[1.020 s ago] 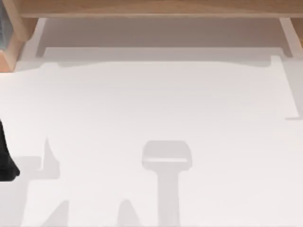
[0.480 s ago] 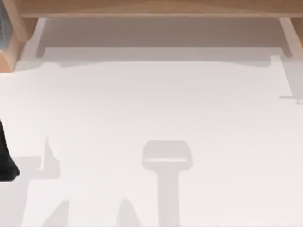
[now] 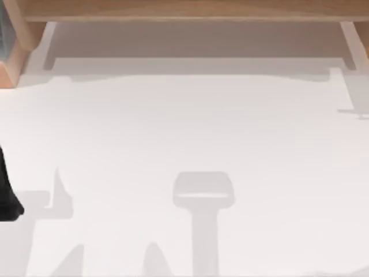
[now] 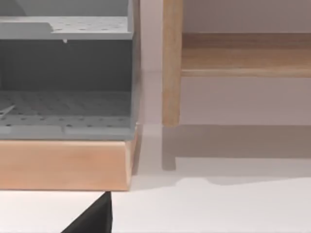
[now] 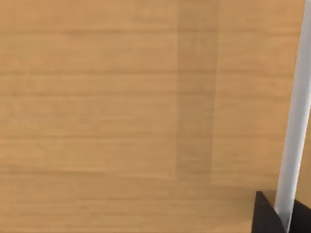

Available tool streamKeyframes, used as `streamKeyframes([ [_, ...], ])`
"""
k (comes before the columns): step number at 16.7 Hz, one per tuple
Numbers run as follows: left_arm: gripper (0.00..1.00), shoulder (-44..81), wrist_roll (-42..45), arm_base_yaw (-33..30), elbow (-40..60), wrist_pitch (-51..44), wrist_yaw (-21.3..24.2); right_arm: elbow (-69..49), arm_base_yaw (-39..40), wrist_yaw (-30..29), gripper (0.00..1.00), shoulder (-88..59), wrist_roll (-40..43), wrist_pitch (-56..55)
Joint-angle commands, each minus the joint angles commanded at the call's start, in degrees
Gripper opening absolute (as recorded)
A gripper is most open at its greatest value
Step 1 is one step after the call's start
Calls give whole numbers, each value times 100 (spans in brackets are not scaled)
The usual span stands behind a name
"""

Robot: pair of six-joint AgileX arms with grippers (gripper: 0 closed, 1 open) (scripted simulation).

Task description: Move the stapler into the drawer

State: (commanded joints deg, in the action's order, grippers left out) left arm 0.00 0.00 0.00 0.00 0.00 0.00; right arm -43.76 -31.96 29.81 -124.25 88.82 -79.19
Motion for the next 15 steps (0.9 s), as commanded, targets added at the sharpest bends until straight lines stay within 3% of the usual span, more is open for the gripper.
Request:
streamKeyframes([
  [6, 100, 0, 0, 0, 0, 0, 0, -1096, 297, -310, 0, -369, 1, 539],
  [15, 100, 0, 0, 0, 0, 0, 0, -1564, 433, -460, 0, -634, -4, 855],
])
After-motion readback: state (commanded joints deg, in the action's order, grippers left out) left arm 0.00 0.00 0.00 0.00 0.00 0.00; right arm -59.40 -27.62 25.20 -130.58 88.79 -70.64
